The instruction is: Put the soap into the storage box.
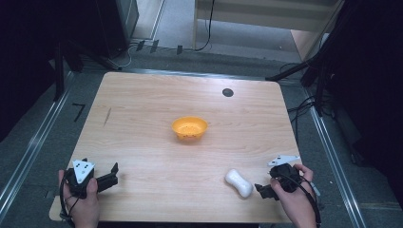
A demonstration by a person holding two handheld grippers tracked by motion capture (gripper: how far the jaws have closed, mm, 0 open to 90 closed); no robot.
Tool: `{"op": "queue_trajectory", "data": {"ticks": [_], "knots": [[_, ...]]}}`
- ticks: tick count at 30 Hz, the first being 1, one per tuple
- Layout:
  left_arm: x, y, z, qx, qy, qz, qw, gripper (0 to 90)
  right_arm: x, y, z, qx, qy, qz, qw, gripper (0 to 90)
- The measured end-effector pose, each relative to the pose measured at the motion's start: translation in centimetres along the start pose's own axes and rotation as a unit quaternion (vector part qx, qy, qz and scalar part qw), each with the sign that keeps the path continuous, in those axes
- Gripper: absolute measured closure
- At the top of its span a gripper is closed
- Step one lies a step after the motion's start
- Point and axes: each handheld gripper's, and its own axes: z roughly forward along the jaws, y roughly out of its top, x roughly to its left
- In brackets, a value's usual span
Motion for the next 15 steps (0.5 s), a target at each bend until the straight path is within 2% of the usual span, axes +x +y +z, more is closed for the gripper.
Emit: {"op": "queue_trajectory", "data": {"ticks": [15], "knots": [[-0.07,-0.01,-0.01,-0.001,0.001,0.002,1.0000,0.2,1.04,1.13,0.07,-0.002,0.014,-0.004,0.9999,0.5]]}}
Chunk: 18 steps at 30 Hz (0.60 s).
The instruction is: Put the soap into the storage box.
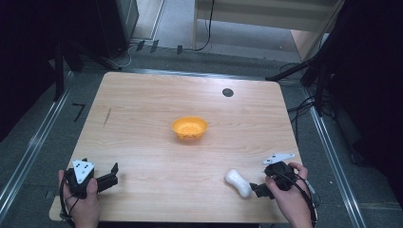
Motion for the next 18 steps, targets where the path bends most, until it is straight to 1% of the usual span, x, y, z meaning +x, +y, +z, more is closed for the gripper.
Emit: {"op": "queue_trajectory", "data": {"ticks": [4,11,12,18], "knots": [[0.0,0.0,0.0,0.000,-0.001,-0.001,1.0000,0.2,0.4,0.3,0.1,0.001,0.002,0.003,1.0000,0.5],[0.1,0.0,0.0,0.000,-0.001,-0.001,1.0000,0.2,1.1,0.8,0.5,0.004,0.008,-0.001,1.0000,0.5],[0.1,0.0,0.0,0.000,-0.002,-0.003,1.0000,0.2,1.3,1.0,0.7,0.005,0.010,-0.004,0.9999,0.5],[0.1,0.0,0.0,0.001,-0.003,-0.004,1.0000,0.2,2.1,1.6,1.3,0.011,0.015,-0.007,0.9998,0.5]]}}
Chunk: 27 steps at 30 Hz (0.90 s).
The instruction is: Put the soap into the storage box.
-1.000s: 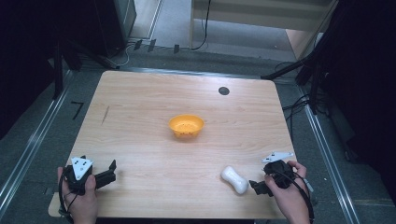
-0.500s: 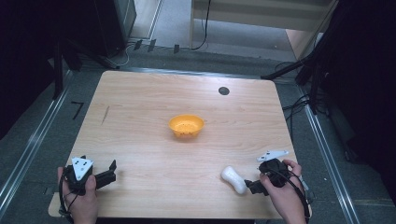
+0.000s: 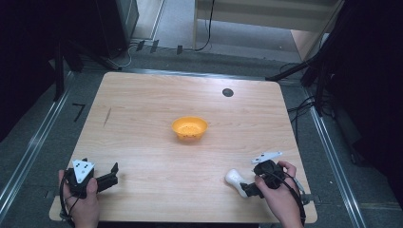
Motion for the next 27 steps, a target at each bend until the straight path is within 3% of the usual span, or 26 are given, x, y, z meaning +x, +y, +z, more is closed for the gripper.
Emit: {"op": "queue_trajectory", "data": {"ticks": [11,17,27], "knots": [[0.0,0.0,0.0,0.001,-0.001,-0.001,1.0000,0.2,0.9,0.4,0.5,0.005,0.007,-0.005,0.9999,0.5],[0.0,0.0,0.0,0.000,0.000,-0.001,1.0000,0.2,1.1,0.5,0.9,0.005,0.012,0.006,0.9999,3.8],[0.0,0.0,0.0,0.000,0.000,-0.001,1.0000,0.2,2.2,0.7,1.6,0.014,0.019,-0.004,0.9997,4.8]]}}
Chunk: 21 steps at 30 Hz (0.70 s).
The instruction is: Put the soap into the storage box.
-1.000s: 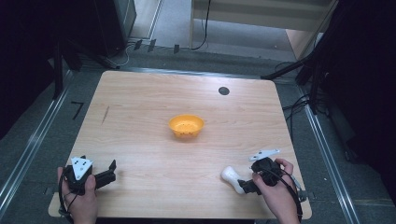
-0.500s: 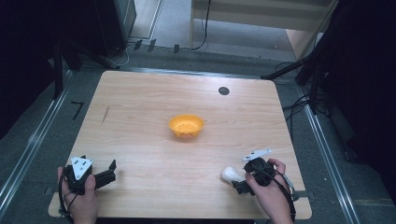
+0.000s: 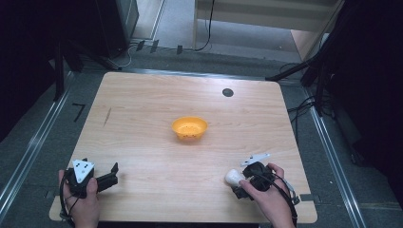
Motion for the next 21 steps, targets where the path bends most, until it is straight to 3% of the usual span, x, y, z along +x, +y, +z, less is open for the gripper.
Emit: {"op": "queue_trajectory", "data": {"ticks": [4,11,20,21], "knots": [[-0.1,0.0,0.0,0.002,0.002,0.001,1.0000,0.2,0.2,0.0,0.2,-0.001,-0.007,0.000,1.0000,14.9],[0.0,0.0,0.0,0.002,0.000,-0.001,1.0000,0.3,0.4,-0.2,0.9,0.011,0.009,-0.011,0.9998,33.7],[0.0,0.0,0.0,0.004,0.000,-0.002,1.0000,0.2,0.9,0.1,1.3,0.026,0.003,-0.029,0.9992,42.2],[0.0,0.0,0.1,0.002,0.001,-0.002,1.0000,0.2,1.0,0.2,1.3,0.031,-0.008,-0.038,0.9988,45.9]]}}
